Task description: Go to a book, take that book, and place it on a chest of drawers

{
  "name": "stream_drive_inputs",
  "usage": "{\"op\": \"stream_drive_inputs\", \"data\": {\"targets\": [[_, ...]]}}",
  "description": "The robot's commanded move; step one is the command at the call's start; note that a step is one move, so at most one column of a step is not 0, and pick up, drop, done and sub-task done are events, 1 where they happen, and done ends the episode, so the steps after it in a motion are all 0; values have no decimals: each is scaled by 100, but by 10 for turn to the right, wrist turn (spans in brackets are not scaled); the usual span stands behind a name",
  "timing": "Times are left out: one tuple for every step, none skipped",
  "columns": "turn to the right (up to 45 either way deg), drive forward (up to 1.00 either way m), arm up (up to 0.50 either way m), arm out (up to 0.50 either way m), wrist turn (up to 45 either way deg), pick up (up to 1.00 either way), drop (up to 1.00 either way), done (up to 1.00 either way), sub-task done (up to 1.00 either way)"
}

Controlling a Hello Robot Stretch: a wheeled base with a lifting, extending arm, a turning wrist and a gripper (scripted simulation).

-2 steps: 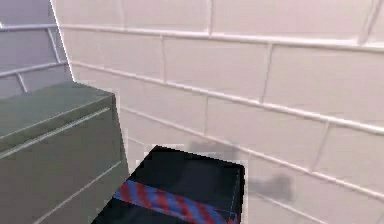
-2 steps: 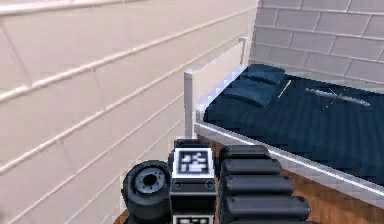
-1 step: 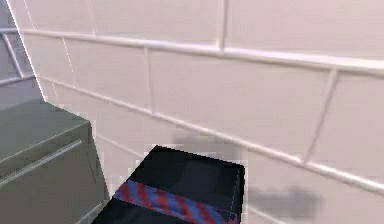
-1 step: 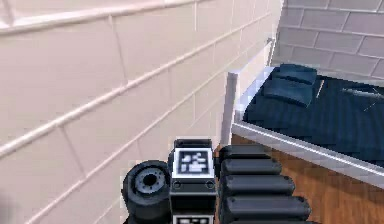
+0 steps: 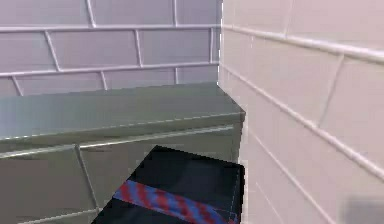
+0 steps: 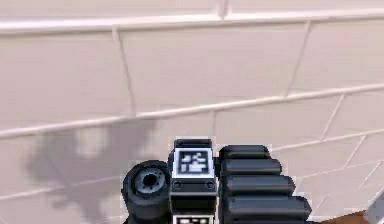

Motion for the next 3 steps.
{"op": "stream_drive_inputs", "data": {"targets": [[-300, 0, 0, 0, 0, 0, 0, 0, 0], [0, 55, 0, 0, 0, 0, 0, 0, 0], [-450, 0, 0, 0, 0, 0, 0, 0, 0]]}}
